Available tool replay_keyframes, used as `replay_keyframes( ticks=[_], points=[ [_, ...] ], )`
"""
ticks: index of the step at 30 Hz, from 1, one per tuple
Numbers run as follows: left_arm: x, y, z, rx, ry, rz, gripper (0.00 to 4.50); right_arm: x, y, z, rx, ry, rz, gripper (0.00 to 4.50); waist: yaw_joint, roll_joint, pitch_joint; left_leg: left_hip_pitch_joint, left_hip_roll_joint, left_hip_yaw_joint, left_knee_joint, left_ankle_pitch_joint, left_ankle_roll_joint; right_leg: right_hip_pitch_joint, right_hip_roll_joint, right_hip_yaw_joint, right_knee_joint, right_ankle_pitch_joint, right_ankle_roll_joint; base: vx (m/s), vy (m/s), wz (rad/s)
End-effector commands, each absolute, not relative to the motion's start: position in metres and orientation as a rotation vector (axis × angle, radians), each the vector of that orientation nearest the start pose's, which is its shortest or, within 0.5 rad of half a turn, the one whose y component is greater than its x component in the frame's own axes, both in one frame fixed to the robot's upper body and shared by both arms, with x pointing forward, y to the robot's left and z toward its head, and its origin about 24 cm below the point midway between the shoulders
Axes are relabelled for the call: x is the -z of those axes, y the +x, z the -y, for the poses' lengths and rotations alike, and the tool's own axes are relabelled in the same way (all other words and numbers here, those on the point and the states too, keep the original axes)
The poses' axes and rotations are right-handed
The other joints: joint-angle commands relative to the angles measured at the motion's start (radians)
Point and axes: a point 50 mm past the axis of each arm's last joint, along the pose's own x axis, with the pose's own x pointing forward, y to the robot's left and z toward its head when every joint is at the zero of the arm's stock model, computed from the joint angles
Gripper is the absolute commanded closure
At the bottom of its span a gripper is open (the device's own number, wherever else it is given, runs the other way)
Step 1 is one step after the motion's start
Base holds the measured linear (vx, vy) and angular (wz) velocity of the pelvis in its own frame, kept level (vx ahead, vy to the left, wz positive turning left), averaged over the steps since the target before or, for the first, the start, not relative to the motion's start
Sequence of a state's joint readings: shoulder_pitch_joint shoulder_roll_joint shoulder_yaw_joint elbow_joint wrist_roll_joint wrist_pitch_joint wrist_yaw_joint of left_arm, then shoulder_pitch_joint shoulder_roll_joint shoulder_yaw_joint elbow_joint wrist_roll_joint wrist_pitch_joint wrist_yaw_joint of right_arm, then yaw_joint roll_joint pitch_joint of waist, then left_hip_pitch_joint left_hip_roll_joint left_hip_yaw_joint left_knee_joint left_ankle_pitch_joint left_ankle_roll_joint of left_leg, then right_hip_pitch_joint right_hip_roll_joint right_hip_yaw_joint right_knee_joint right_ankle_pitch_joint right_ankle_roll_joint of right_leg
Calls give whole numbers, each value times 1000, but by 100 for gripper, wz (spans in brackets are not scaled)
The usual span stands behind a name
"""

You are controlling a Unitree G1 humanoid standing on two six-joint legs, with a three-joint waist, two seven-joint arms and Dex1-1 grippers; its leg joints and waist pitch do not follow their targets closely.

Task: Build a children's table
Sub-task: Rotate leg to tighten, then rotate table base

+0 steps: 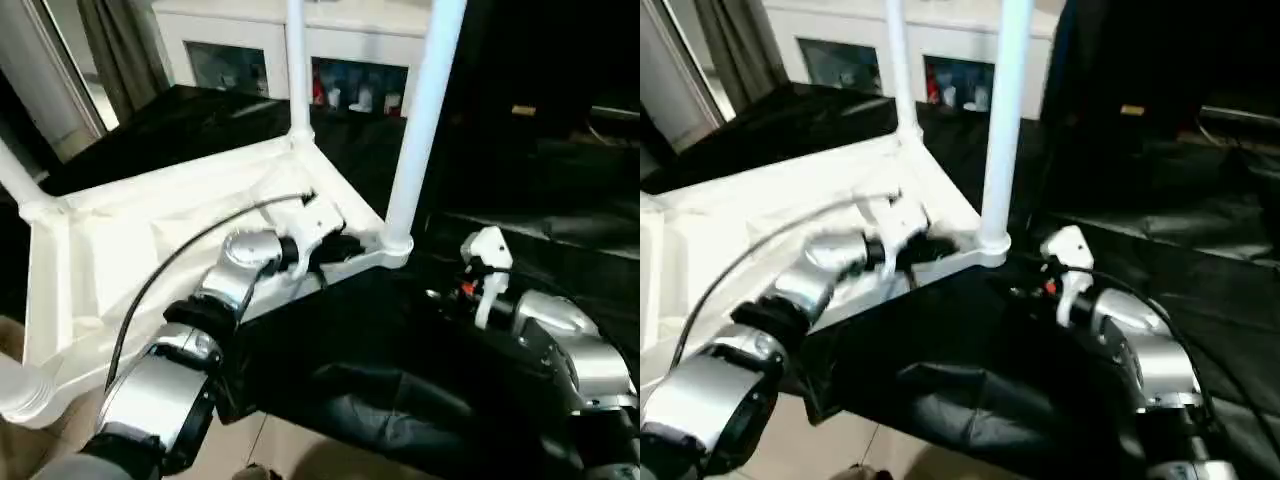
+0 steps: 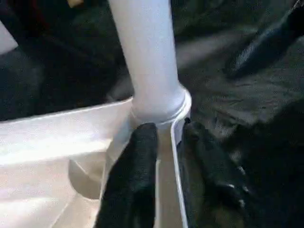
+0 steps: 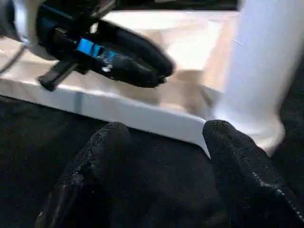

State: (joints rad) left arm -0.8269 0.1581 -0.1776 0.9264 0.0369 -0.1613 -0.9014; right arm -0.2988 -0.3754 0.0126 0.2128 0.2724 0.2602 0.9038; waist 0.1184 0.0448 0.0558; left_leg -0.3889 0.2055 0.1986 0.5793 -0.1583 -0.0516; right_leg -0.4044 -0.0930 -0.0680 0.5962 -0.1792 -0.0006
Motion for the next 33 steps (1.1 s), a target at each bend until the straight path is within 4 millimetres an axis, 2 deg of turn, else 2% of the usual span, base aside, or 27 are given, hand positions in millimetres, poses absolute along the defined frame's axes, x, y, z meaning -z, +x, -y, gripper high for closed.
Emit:
replay_keyframes(
  ticks=[1,2,3,4,5,6,7,8,9,10,12,13,14,15,16,17,18,19,20,22,23,25,26,28,29,30,33],
  points=[
    [-83,357,-96,1115,364,-158,321,-69,292,162,-943,1,-197,165,10,-28,-74,17,29,-14,-57,-186,91,48,-60,33,-63,-198,-226,0,0,0],
    [-84,355,-104,1109,384,-177,310,-68,293,157,-952,6,-196,165,5,-27,-72,13,29,-16,-60,-186,85,49,-59,32,-62,-204,-222,0,0,0],
    [-85,353,-112,1098,398,-199,308,-68,294,152,-958,9,-195,165,3,-25,-73,17,33,-18,-63,-194,72,47,-61,34,-59,-209,-221,0,0,0],
    [-87,351,-117,1089,394,-216,308,-68,295,150,-955,11,-193,165,0,-29,-72,19,30,-15,-63,-202,65,42,-56,34,-63,-222,-212,0,0,0],
    [-93,345,-129,1075,371,-250,277,-66,299,144,-931,15,-186,165,1,-29,-75,24,38,-18,-65,-201,52,44,-63,36,-54,-207,-221,0,0,0],
    [-96,340,-134,1073,355,-264,277,-66,302,142,-915,19,-183,165,-6,-27,-71,16,34,-18,-69,-185,51,43,-57,35,-54,-202,-222,0,0,0],
    [-99,333,-140,1074,336,-282,265,-65,305,139,-884,20,-179,165,-4,-28,-74,24,39,-18,-68,-189,36,40,-62,36,-47,-195,-232,0,0,0],
    [-103,319,-148,1091,311,-322,265,-62,312,134,-824,19,-173,165,-8,-23,-72,24,38,-17,-69,-186,28,36,-59,38,-48,-193,-240,0,0,0],
    [-103,307,-154,1110,300,-358,264,-59,316,130,-803,31,-177,165,-9,-29,-70,28,36,-14,-69,-195,15,33,-56,39,-47,-194,-241,0,0,0],
    [-103,301,-156,1121,296,-378,246,-58,317,127,-798,39,-180,165,-9,-25,-70,27,37,-16,-72,-197,13,34,-57,40,-46,-195,-243,0,0,0],
    [-102,285,-163,1126,286,-420,231,-55,318,119,-806,61,-188,165,-10,-30,-65,33,33,-10,-73,-224,2,28,-47,42,-51,-206,-229,0,0,0],
    [-101,277,-167,1121,278,-445,225,-55,317,113,-821,74,-189,165,-8,-28,-63,33,33,-10,-73,-228,1,27,-47,43,-51,-207,-224,0,0,0],
    [-100,266,-171,1110,268,-483,225,-54,318,106,-832,89,-190,165,-9,-34,-62,30,32,-12,-77,-236,-3,31,-47,43,-50,-212,-217,0,0,0],
    [-98,255,-175,1096,259,-520,209,-53,320,100,-843,102,-191,165,-12,-29,-62,29,33,-14,-80,-247,-13,31,-48,43,-50,-218,-210,0,0,0],
    [-96,246,-179,1072,257,-547,192,-53,321,93,-849,115,-191,165,-16,-45,-63,28,34,-13,-81,-246,-14,34,-47,42,-49,-212,-209,0,0,0],
    [-96,241,-181,1056,256,-562,184,-53,323,90,-849,120,-190,165,-22,-38,-60,31,32,-13,-83,-263,-22,29,-44,43,-52,-227,-204,0,0,0],
    [-94,236,-184,1013,253,-574,184,-53,327,86,-826,132,-188,165,-23,-46,-57,31,30,-12,-84,-270,-24,29,-42,44,-56,-238,-197,0,0,0],
    [-94,236,-184,1013,253,-574,181,-53,327,86,-826,132,-188,165,-23,-43,-55,35,30,-13,-85,-291,-32,26,-44,46,-59,-256,-195,0,0,0],
    [-91,230,-187,968,258,-588,168,-52,332,80,-794,145,-184,165,-24,-49,-54,36,31,-12,-85,-305,-37,24,-45,46,-60,-271,-194,0,0,0],
    [-86,221,-193,871,262,-610,139,-53,342,73,-704,173,-179,165,-30,-49,-54,35,33,-17,-88,-331,-55,25,-50,47,-59,-304,-184,0,0,0],
    [-84,218,-195,823,266,-616,137,-54,347,71,-650,184,-174,165,-32,-51,-50,36,30,-17,-88,-350,-61,23,-48,46,-65,-339,-171,0,0,0],
    [-81,213,-199,711,284,-608,129,-57,358,70,-524,218,-172,165,-33,-42,-53,41,31,-18,-86,-372,-74,18,-45,48,-64,-339,-159,0,0,0],
    [-80,212,-201,674,289,-606,113,-58,361,70,-485,226,-174,165,-36,-47,-51,40,29,-19,-87,-385,-81,19,-42,47,-66,-334,-155,0,0,0],
    [-80,211,-202,639,298,-600,92,-58,364,71,-448,239,-171,165,-30,-46,-53,46,28,-17,-83,-397,-82,13,-40,48,-65,-321,-146,0,0,0],
    [-83,208,-204,584,301,-571,87,-61,369,75,-378,263,-168,165,-28,-46,-52,44,26,-17,-83,-403,-81,14,-38,48,-64,-315,-142,0,0,0],
    [-83,207,-205,576,302,-566,73,-61,370,76,-368,267,-168,165,-33,-49,-53,38,26,-20,-84,-404,-80,21,-38,45,-61,-307,-141,0,0,0],
    [-89,204,-207,500,322,-489,44,-64,378,88,-249,298,-159,165,-31,-44,-54,36,25,-21,-83,-409,-78,19,-37,44,-61,-294,-144,0,0,0]
  ],
)
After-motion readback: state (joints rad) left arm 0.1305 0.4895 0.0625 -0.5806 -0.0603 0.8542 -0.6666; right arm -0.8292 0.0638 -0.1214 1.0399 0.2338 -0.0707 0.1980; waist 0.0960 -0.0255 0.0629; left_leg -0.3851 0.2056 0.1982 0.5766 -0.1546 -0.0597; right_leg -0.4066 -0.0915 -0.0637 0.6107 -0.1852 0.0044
